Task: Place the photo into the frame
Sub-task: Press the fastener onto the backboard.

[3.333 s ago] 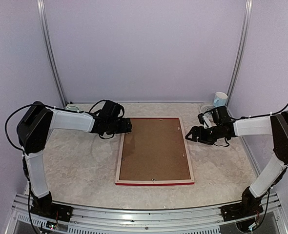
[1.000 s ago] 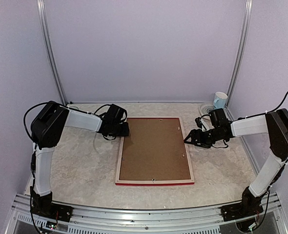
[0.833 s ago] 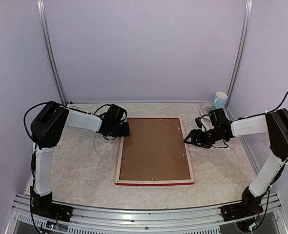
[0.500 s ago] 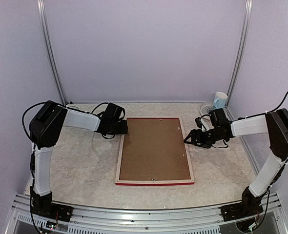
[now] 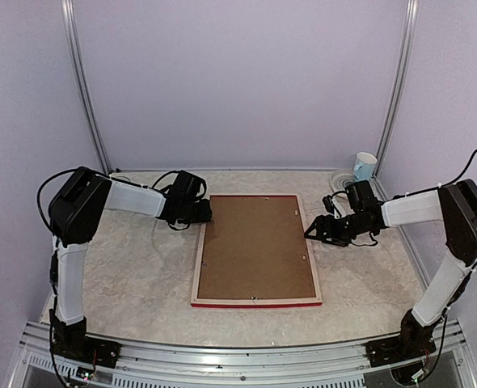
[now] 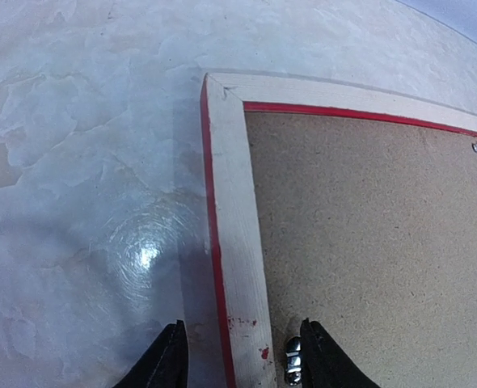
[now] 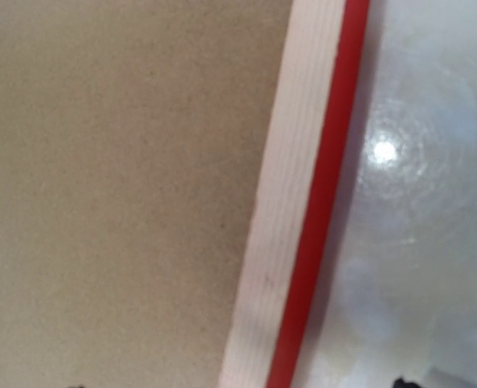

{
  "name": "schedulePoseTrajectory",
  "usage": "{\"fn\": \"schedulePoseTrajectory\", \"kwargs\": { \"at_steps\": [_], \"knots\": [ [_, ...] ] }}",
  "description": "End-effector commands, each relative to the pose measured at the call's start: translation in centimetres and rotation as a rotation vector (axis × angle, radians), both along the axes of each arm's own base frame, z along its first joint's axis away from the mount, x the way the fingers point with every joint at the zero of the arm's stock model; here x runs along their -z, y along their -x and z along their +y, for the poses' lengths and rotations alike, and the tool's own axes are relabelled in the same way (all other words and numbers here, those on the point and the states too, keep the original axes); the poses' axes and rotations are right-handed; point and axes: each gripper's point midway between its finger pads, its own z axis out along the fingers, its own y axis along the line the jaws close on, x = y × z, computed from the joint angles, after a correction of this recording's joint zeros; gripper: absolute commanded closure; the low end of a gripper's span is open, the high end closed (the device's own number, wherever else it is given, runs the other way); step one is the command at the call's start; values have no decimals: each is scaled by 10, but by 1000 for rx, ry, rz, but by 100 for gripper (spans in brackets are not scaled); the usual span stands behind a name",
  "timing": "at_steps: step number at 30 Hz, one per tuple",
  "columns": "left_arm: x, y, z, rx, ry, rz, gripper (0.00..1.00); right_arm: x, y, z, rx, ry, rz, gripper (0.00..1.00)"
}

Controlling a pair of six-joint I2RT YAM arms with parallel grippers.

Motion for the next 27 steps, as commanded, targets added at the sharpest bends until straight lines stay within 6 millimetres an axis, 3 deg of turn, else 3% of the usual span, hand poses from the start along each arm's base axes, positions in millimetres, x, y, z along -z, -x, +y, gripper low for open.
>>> {"fn": "schedulePoseTrajectory", "kwargs": {
  "at_steps": [1,27],
  "knots": [
    [1,-6,-4,2,11,-7,53,2,-2,-1,2,-7,1,19],
    [26,4,-4,11,-101,79,58,1,-2,0,-1,-12,0,19]
  ]
}}
